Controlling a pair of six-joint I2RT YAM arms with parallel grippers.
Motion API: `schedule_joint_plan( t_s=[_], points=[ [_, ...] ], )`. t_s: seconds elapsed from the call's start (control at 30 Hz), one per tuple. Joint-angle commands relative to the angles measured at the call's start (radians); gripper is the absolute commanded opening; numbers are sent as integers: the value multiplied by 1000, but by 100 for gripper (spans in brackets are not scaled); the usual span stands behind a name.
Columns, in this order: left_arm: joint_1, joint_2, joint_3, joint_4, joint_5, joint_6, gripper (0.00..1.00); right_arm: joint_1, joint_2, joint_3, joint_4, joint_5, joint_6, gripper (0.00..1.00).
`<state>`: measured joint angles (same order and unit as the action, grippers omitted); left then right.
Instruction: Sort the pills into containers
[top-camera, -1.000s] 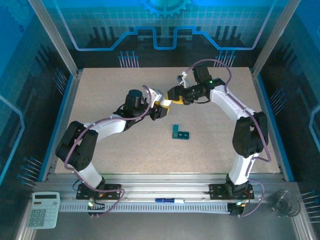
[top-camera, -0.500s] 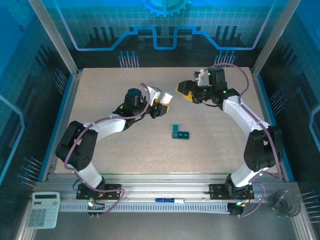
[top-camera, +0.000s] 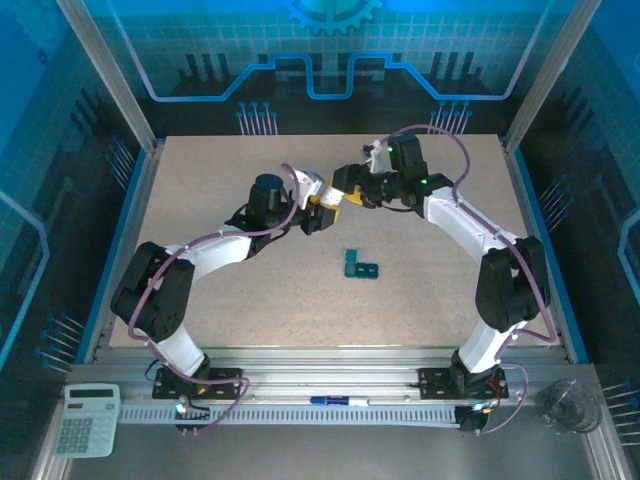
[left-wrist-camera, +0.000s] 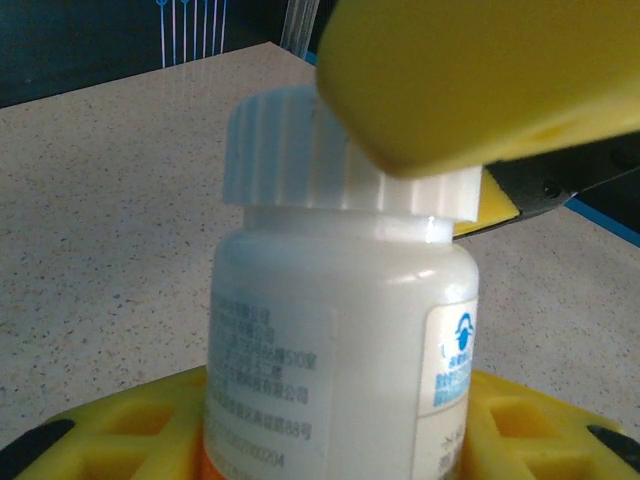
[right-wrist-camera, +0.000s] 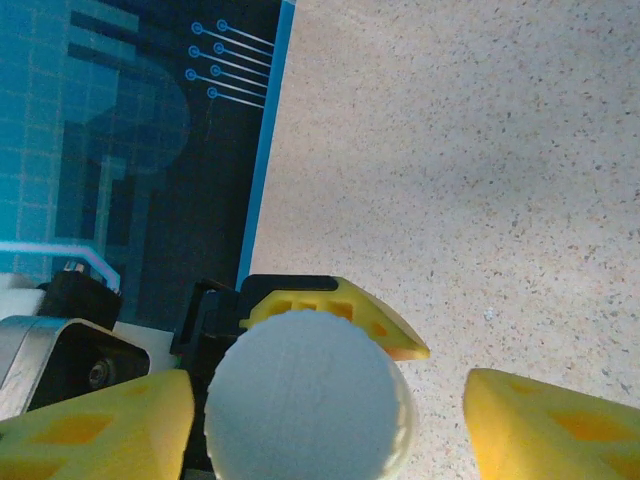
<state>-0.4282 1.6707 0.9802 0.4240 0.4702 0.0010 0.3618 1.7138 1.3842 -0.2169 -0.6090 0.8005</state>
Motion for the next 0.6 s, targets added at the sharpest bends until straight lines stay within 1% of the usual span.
schedule_joint_plan(
  t_s=[0.0,0.17,0.23,0.3,0.37,0.4,0.47,0.53,0.57],
  points=[
    [7,-16,28,4,36,8,0,9,15,30,-11,4,-16,63],
    [8,-17,25,5,39,8,0,8,16,26,-6,-3,-34,47],
    [8,-19,23,13,46,5,0,5,19,22,12,-18,-53,43],
    [8,-20,20,19,59,-1,0,-3,25,18,41,-62,-117,41],
    [8,-21,17,29,72,-8,0,-17,33,16,59,-127,-213,38],
    [8,-22,17,31,80,-12,0,-22,35,10,80,-174,-258,38],
    [8,-21,17,36,87,-19,0,-30,33,3,81,-214,-326,37],
    [9,-22,15,42,90,-24,0,-32,30,-1,88,-253,-362,37],
    [8,-20,15,45,91,-27,0,-32,25,-9,100,-269,-368,39]
  ],
)
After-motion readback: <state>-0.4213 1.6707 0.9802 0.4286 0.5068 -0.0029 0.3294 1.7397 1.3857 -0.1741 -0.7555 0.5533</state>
